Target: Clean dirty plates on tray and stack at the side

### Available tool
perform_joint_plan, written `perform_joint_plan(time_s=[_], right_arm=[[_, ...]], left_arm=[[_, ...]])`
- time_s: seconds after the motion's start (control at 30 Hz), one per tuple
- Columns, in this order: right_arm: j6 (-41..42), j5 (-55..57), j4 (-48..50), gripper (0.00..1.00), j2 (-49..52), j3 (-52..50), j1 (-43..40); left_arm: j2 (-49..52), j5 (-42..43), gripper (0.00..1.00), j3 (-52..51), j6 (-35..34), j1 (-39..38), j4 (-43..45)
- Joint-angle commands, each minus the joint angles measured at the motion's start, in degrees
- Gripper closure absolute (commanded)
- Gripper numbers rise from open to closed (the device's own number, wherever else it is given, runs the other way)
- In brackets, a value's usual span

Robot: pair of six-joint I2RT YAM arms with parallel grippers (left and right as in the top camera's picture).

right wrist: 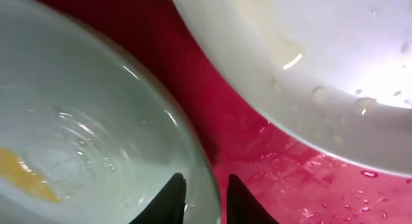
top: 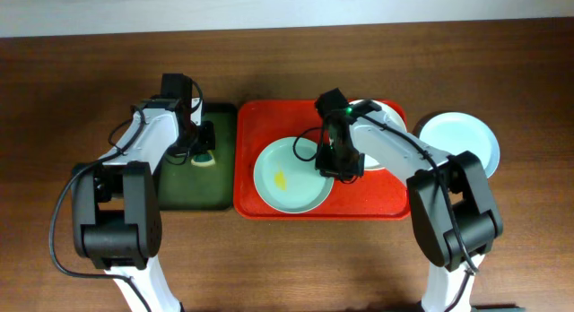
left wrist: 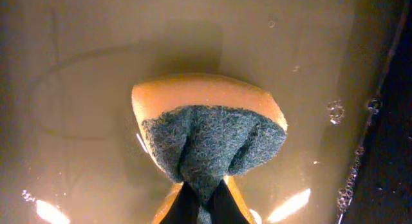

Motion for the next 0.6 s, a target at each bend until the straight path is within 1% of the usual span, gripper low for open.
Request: perform_joint_plan(time_s=[0.0,0.1,0.17,0.27,0.33,0.43,0.57], right_arm=[[-0.8,-0.9,-0.3,0.81,-0.7,1.4,-0.6],[-0.8,2.6,-0.3,0.86,-0.7,1.4,-0.6],[-0.8,2.6,-0.3,0.89,-0.7,1.4,-0.5],[-0.8,2.6,-0.3,0.96,-0.7,0.2,-0.5],[-0.8,2.5,-0.7,0.96,-0.7,-0.3,-0.5],[0.7,-1.9,-0.6,0.96,-1.2,0.2,-0.9],[1.2,-2.5,-1.3,0.96,-1.6,0.5,-0.9]], left_arm=[[1.0,0.4,0.98,-0.4,1.0,0.0,0.3],[1.0,0.4,0.98,-0.4,1.0,0.0,0.4],[1.0,0.4,0.98,-0.4,1.0,0.0,0.4],[1.0,0.4,0.97,-0.4,1.0,0.0,0.4],[1.0,0.4,0.97,-0.4,1.0,0.0,0.3],[1.0,0.4,0.97,-0.4,1.0,0.0,0.4],[1.0,0.4,0.97,-0.4,1.0,0.0,0.4]])
